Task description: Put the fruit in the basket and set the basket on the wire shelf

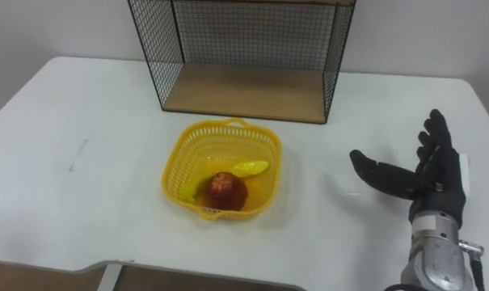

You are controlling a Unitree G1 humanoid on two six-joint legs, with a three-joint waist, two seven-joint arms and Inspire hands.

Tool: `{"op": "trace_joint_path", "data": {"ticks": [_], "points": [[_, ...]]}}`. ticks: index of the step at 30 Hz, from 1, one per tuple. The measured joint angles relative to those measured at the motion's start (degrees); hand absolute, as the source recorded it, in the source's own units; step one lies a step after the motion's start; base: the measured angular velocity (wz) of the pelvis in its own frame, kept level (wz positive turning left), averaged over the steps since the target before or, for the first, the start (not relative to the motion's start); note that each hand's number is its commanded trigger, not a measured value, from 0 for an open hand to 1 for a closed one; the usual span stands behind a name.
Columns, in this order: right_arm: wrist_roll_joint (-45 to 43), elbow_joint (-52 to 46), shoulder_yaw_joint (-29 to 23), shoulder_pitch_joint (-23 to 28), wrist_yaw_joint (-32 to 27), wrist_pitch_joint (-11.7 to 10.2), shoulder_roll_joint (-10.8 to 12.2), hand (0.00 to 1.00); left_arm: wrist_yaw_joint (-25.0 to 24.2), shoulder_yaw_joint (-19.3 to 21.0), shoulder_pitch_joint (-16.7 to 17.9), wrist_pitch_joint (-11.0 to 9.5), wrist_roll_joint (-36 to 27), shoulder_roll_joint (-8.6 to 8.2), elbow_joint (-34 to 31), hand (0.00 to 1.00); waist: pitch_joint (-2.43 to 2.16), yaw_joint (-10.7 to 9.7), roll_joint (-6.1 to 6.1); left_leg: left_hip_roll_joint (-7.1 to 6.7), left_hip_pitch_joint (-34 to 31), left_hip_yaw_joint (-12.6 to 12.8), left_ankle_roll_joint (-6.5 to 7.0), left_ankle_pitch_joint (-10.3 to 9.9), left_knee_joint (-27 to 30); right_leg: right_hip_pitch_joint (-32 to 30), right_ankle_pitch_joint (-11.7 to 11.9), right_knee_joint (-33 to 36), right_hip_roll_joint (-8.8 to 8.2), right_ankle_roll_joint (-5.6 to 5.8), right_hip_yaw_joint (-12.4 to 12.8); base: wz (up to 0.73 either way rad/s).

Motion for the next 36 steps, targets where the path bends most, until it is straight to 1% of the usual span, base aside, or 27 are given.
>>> {"op": "trace_joint_path", "data": {"ticks": [1,2,3,4,5,6,7,8,10,11,12,13,14,15,16,17,19,22,23,24,26,29,30,31,34,35,36], "points": [[0.1,0.0,0.5,0.0,0.6,-0.7,0.3,0.00,-1.9,-2.2,-0.4,-0.3,0.1,0.03,-1.3,0.00,0.40,-0.1,-0.17,-0.02,-0.1,-0.2,0.00,0.0,0.0,0.0,0.0,0.0,0.01,0.00,0.0,0.05],[0.2,0.0,0.7,0.0,1.1,-1.1,0.5,0.00,-3.1,-3.2,-0.8,-0.5,0.1,0.04,-1.5,0.00,0.55,-0.2,-0.22,-0.03,-0.1,-0.2,0.00,0.0,0.0,0.1,0.0,0.0,0.01,0.00,0.0,0.00],[0.3,0.0,1.3,0.0,2.0,-1.7,1.1,0.00,-5.9,-4.6,-1.5,-0.7,0.1,0.04,-1.6,0.00,0.66,-0.1,-0.25,-0.04,-0.2,-0.2,0.00,0.0,0.1,0.0,0.0,0.0,0.01,0.00,0.0,0.00],[0.4,0.0,2.2,0.0,2.7,-2.1,1.6,0.00,-8.3,-5.7,-2.0,-0.8,0.0,0.07,-1.6,0.00,0.66,-0.2,-0.24,-0.02,-0.2,0.0,0.00,0.0,0.1,0.0,0.0,0.0,0.01,0.00,0.1,-0.05],[0.5,0.0,2.3,0.0,3.2,-2.2,1.8,0.00,-9.5,-6.3,-2.1,-0.9,-0.2,0.09,-1.6,0.00,0.67,-0.4,-0.22,0.01,-0.2,0.1,0.00,0.0,0.1,-0.1,0.0,0.0,0.01,0.00,0.2,-0.08],[0.9,0.1,3.3,0.1,3.8,-2.4,2.0,0.00,-11.8,-7.9,-2.2,-1.5,-1.0,0.17,-1.6,0.00,0.70,-0.8,-0.19,0.03,-0.1,0.5,0.00,0.0,0.0,-0.2,0.0,0.0,0.01,0.01,0.4,-0.05],[1.7,0.3,4.4,0.2,4.5,-2.7,2.2,0.00,-13.9,-9.8,-2.2,-1.6,-1.2,0.18,-1.6,0.00,0.70,-1.4,-0.19,0.02,-0.2,0.5,0.00,0.0,0.1,-0.1,0.0,0.0,0.01,0.02,0.4,0.00],[2.1,0.3,4.9,0.3,5.2,-2.7,2.4,0.00,-15.1,-10.7,-2.2,-1.6,-1.2,0.18,-1.6,0.00,0.70,-1.5,-0.20,0.02,-0.2,0.5,0.00,0.0,0.1,-0.1,0.0,0.0,0.01,0.02,0.4,0.00],[3.0,0.8,6.8,0.3,8.0,-2.8,2.8,0.00,-20.6,-14.2,-2.2,-1.6,-1.2,0.18,-1.6,0.00,0.66,-1.8,-0.12,0.02,-0.2,0.6,0.00,0.0,0.0,-0.3,0.0,-0.1,0.01,0.02,0.5,-0.02],[3.4,0.9,7.0,0.4,8.7,-2.8,2.9,0.00,-21.9,-15.1,-2.2,-1.6,-1.3,0.17,-1.6,0.00,0.65,-1.9,-0.10,0.02,-0.2,0.6,0.01,0.0,0.0,-0.3,0.0,-0.1,0.01,0.02,0.5,0.00],[4.5,0.9,7.3,0.7,9.7,-2.8,3.2,0.00,-24.7,-16.3,-2.2,-1.5,-1.5,0.17,-1.6,0.00,0.64,-2.1,-0.08,0.02,-0.3,0.6,0.00,0.0,0.0,-0.4,0.0,0.0,0.01,0.02,0.5,0.00],[5.1,0.9,7.6,0.7,10.3,-2.8,3.8,0.00,-27.0,-17.4,-2.2,-1.5,-2.3,0.17,-1.5,0.00,0.59,-2.8,-0.08,0.02,-0.3,0.6,0.01,0.0,-0.1,-0.4,0.0,0.0,0.01,0.02,0.5,0.00],[5.8,0.9,7.7,0.7,10.5,-2.8,3.9,0.00,-28.1,-17.9,-2.2,-1.5,-2.7,0.18,-1.3,0.00,0.58,-2.8,-0.06,0.01,-0.2,0.7,0.01,0.0,-0.1,-0.4,0.0,0.0,0.01,0.02,0.5,0.00],[7.0,1.1,8.3,0.7,10.8,-2.8,4.1,0.00,-30.5,-19.2,-2.2,-1.5,-3.2,0.18,-0.4,0.00,0.54,-3.0,0.00,0.02,-0.2,0.9,0.01,0.0,-0.1,-0.4,0.0,0.0,0.01,0.02,0.6,-0.11],[7.7,1.5,8.8,0.7,11.3,-2.8,4.1,0.00,-32.9,-20.8,-2.2,-1.5,-3.9,0.12,1.0,0.00,0.42,-3.0,0.04,0.09,-0.2,1.4,0.01,0.0,-0.1,-0.7,0.0,0.0,0.01,0.02,1.3,-0.19],[8.0,1.6,9.0,0.7,11.4,-2.8,4.2,0.00,-34.0,-21.6,-2.2,-1.3,-4.3,0.06,1.7,0.00,0.38,-3.0,0.09,0.15,-0.2,1.8,0.02,0.0,-0.1,-0.9,0.0,0.0,0.01,0.02,1.6,-0.24],[8.9,1.8,9.4,0.6,12.3,-2.8,4.7,0.00,-38.1,-23.1,-2.2,-0.1,-4.3,-0.29,4.1,0.00,0.42,-3.2,0.02,0.22,-0.2,2.3,0.02,0.0,-0.1,-1.2,0.0,0.0,0.01,0.02,1.9,-0.13],[9.4,1.9,9.9,0.6,12.5,-2.8,4.9,0.00,-40.8,-24.0,-2.2,1.1,-4.4,-1.30,5.5,0.00,0.37,-4.2,-0.28,0.25,-0.2,2.4,0.02,0.0,0.0,-1.2,0.0,0.1,0.00,0.02,2.0,-0.03],[9.5,1.9,10.0,0.5,12.7,-2.8,5.0,0.00,-41.3,-24.2,-2.2,1.2,-4.4,-1.55,5.5,0.00,0.36,-4.4,-0.33,0.26,-0.2,2.5,0.02,0.0,0.0,-1.2,0.0,0.1,0.00,0.02,2.0,0.00],[9.6,1.9,10.1,0.5,12.9,-2.8,5.2,0.00,-42.1,-24.6,-2.2,1.2,-4.4,-2.18,5.5,0.00,0.35,-4.5,-0.45,0.28,-0.1,2.6,0.02,0.0,-0.1,-1.2,0.0,0.1,0.01,0.02,2.2,-0.07],[10.4,1.9,11.3,0.4,13.2,-2.8,5.3,0.00,-43.2,-26.1,-2.3,1.2,-4.4,-2.24,6.2,0.00,0.36,-4.6,-0.54,0.33,0.0,2.8,0.02,0.0,0.0,-1.2,0.0,0.1,0.03,0.02,2.5,-0.07],[11.5,3.0,13.3,0.4,15.0,-2.8,5.6,0.00,-45.8,-28.5,-3.0,1.4,-4.3,-2.25,10.5,0.00,0.44,-4.6,-0.69,0.48,0.2,3.2,0.01,0.0,0.0,-1.3,0.0,0.1,0.13,0.00,3.0,-0.09],[11.5,3.5,13.8,0.4,15.6,-2.8,6.0,0.00,-46.9,-29.1,-3.0,1.9,-4.3,-2.27,12.0,0.00,0.40,-4.6,-0.71,0.70,-0.1,3.6,-0.03,0.0,0.0,-1.8,0.1,0.5,0.28,-0.07,3.4,-0.15],[11.5,3.8,14.3,0.4,15.7,-2.8,6.4,0.00,-47.7,-29.4,-3.0,2.6,-4.3,-2.25,13.1,0.00,0.49,-4.5,-0.79,0.90,-0.2,3.8,-0.04,0.0,0.0,-2.3,0.1,1.0,0.42,-0.15,3.6,-0.14],[11.5,4.5,15.4,0.4,15.9,-2.8,6.5,0.00,-49.4,-30.4,-2.8,4.0,-4.3,-2.32,14.6,0.00,0.49,-4.5,-0.77,1.09,-1.0,4.1,-0.09,0.0,0.2,-3.3,0.3,1.0,0.63,-0.31,4.3,-0.11],[11.5,4.5,15.4,0.4,16.1,-2.8,6.6,0.00,-49.6,-30.6,-2.8,4.0,-4.3,-2.45,14.6,0.00,0.48,-4.5,-0.74,1.10,-1.2,4.3,-0.09,0.0,0.3,-3.5,0.3,1.1,0.64,-0.32,4.4,-0.10],[11.5,4.5,15.5,0.4,16.3,-2.8,6.6,0.00,-50.2,-30.6,-2.8,4.0,-4.3,-3.05,14.6,0.00,0.45,-4.4,-0.66,1.17,-1.3,4.8,-0.09,0.0,0.2,-3.9,0.3,1.1,0.68,-0.35,4.8,-0.12]]}}
